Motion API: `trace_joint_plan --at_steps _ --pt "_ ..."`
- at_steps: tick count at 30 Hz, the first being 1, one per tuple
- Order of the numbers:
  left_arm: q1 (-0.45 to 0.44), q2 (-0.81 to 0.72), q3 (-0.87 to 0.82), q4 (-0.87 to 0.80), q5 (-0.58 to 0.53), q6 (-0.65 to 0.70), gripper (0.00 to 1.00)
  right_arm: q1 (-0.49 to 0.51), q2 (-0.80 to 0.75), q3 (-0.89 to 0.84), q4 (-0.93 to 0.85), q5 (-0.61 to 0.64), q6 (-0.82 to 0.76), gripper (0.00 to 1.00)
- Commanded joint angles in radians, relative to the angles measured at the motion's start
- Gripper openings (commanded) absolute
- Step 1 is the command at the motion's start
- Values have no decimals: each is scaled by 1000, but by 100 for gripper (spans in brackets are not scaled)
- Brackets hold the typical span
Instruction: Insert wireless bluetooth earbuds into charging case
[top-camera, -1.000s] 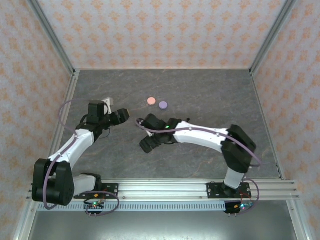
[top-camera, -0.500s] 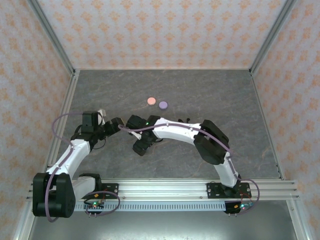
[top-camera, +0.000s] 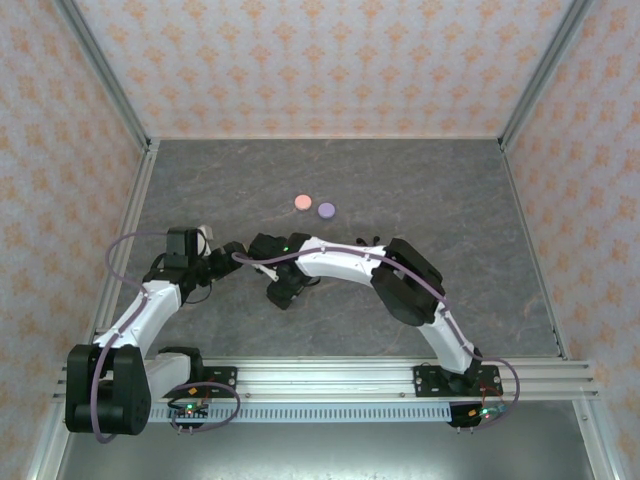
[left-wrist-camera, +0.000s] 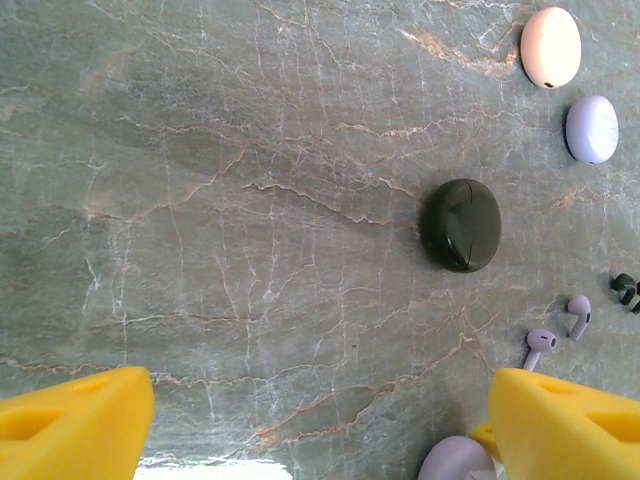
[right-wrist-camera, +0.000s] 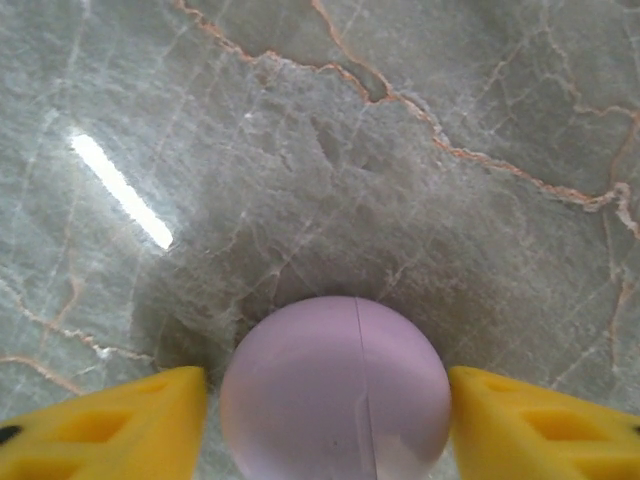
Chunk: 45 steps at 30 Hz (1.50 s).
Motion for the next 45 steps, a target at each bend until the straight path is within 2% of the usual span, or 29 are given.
trace_joint_plan --at_steps 1,3,7,11,14,19,22,25,31,34,45 --pt "10 8 6 -32 -5 23 86 -4 12 11 -10 40 14 52" --pt "10 10 10 -38 -5 30 86 -9 -3 -6 2 47 18 46" --pt "10 15 22 -42 41 50 86 -37 -73 -63 50 30 21 44" --pt "9 21 37 -14 176 64 83 -80 -214 -168 154 13 6 44" --pt "-6 8 26 94 302 8 81 -113 -362 -286 273 3 -28 44" --pt "-125 -29 87 203 446 -33 81 -126 -621 -481 471 -10 -168 44" --pt "-180 -57 152 204 494 -32 81 -126 -775 -619 618 -33 -249 45" --pt "-215 -83 204 197 528 -27 81 -126 -881 -685 663 -31 -331 45" --pt "-338 -81 264 194 546 1 82 -122 -984 -736 681 -61 -498 43" --pt "-397 -53 295 181 541 21 79 -121 -1015 -734 673 -54 -532 43" --pt "-485 74 369 143 554 75 53 -118 -1024 -741 681 -31 -548 43"
